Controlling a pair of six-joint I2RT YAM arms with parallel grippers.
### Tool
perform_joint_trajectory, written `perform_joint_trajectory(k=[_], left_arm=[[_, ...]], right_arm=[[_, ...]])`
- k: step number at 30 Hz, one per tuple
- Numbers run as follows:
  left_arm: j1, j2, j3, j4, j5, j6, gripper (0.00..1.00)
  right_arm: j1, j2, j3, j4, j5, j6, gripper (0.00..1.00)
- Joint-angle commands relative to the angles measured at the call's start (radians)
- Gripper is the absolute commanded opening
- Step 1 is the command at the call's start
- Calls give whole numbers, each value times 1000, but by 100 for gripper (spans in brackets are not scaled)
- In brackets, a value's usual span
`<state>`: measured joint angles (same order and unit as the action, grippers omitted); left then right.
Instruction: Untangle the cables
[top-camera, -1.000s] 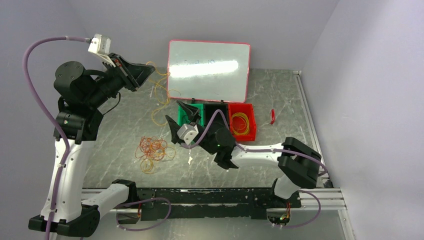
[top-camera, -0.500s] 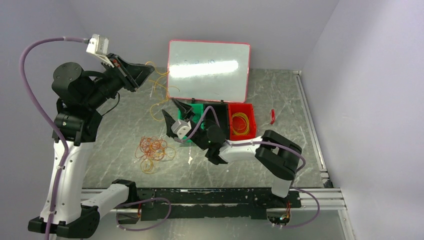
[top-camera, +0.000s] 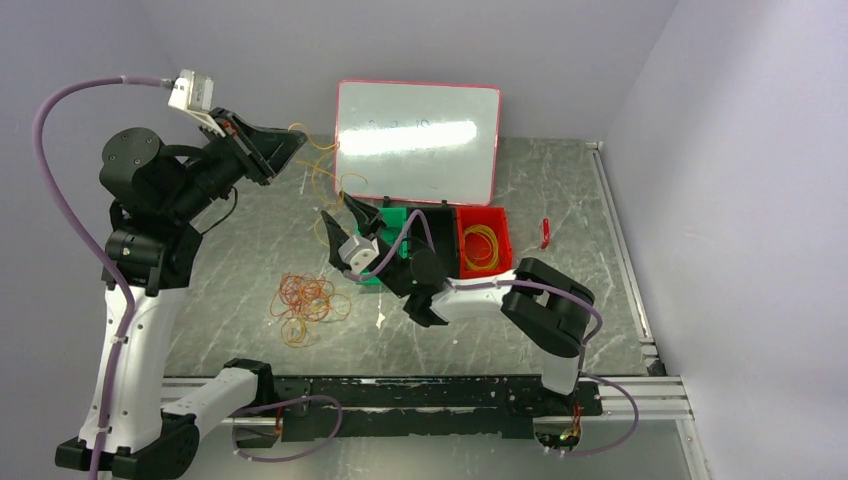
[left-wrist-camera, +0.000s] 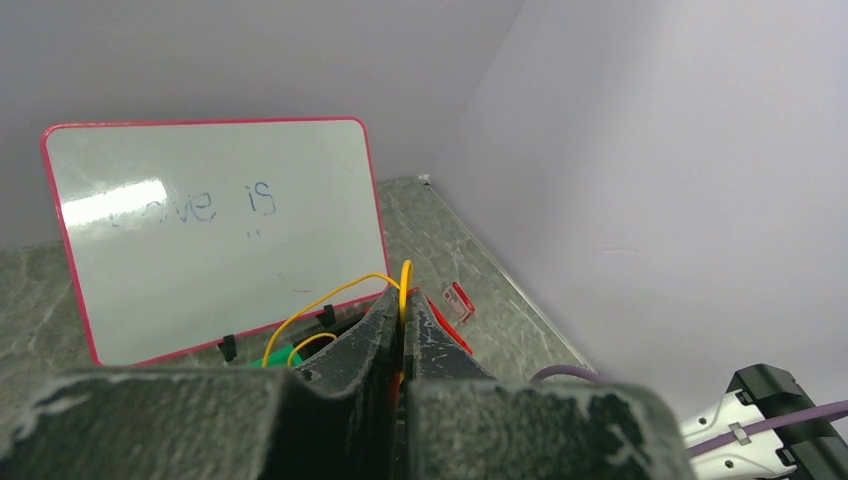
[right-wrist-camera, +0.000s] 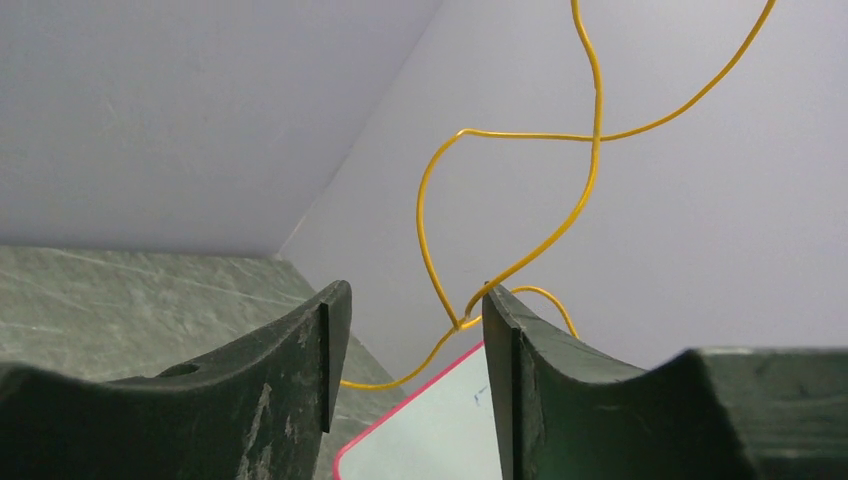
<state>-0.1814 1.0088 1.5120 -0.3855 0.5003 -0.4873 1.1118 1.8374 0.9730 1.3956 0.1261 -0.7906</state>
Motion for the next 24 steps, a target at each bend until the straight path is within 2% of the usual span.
perform_joint_trajectory(k=[1, 7, 10, 12, 17, 24], left_arm=[[-9, -16, 24, 27, -8, -8, 7], [-9, -23, 24, 23, -12, -8, 7], [-9, -26, 21, 24, -12, -11, 7], [-9, -30, 17, 27, -11, -14, 7], [-9, -35, 13, 24, -13, -16, 7], [-9, -36, 9, 26, -13, -19, 7]], right_arm=[[-5, 25, 24, 80, 21, -10, 51], [-5, 38, 24, 86, 32, 2, 31], [-5, 42, 24, 93, 42, 8, 26], [-5, 43, 51, 95, 43, 6, 27], [-5, 38, 51, 95, 41, 2, 36], [-6, 27, 51, 95, 40, -2, 36]])
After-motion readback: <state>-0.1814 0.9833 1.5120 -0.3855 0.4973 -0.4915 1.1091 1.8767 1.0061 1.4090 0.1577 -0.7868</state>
